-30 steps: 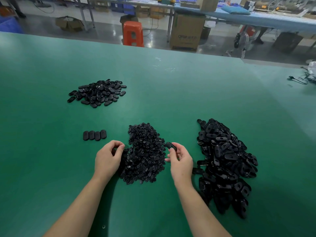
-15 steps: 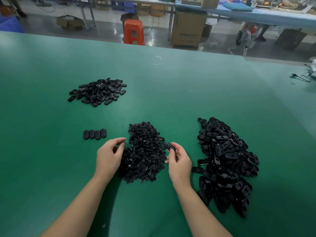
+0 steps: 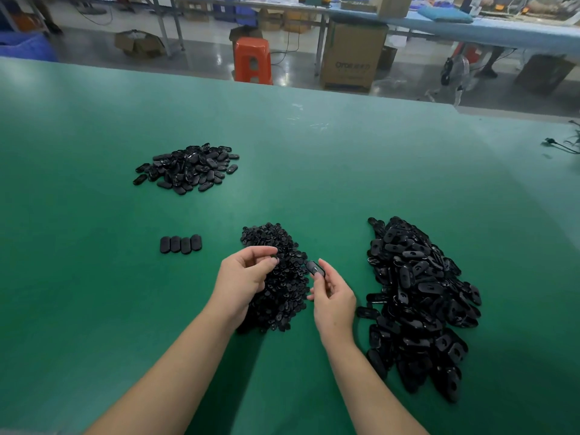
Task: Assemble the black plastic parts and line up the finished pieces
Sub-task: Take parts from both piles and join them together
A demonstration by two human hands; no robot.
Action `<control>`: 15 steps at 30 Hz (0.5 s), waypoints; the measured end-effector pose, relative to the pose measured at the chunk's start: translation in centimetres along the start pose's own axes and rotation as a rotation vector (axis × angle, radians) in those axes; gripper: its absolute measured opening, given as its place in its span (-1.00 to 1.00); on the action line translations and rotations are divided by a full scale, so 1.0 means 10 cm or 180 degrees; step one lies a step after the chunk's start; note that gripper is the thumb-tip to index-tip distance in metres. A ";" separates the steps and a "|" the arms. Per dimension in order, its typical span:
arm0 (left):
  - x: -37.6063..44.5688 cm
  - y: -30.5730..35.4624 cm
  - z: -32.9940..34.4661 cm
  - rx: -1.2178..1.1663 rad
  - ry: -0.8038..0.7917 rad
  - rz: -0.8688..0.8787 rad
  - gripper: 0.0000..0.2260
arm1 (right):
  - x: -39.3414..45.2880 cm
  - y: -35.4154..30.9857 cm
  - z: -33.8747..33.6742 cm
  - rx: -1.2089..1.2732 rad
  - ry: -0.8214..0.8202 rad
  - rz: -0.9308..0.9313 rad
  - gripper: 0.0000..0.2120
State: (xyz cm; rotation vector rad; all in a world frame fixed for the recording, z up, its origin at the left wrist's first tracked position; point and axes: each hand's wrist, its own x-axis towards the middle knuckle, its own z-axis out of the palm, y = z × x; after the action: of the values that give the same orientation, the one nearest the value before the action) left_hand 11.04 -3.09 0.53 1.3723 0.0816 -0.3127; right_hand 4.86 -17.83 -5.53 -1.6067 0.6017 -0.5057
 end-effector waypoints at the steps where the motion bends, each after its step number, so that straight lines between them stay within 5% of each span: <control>1: -0.01 0.00 0.01 -0.0043 -0.0012 -0.0030 -0.86 | 0.00 0.00 0.00 -0.0065 0.0002 -0.0021 -0.72; 15: -0.04 0.01 0.13 0.0232 -0.0046 -0.0055 -0.79 | -0.03 -0.08 -0.01 -0.0084 0.0022 -0.0080 -0.83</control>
State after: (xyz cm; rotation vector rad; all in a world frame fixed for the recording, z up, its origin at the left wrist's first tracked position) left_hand 10.56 -4.26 0.99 1.4421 0.0707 -0.3427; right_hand 4.61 -17.67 -4.74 -1.6399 0.5962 -0.5242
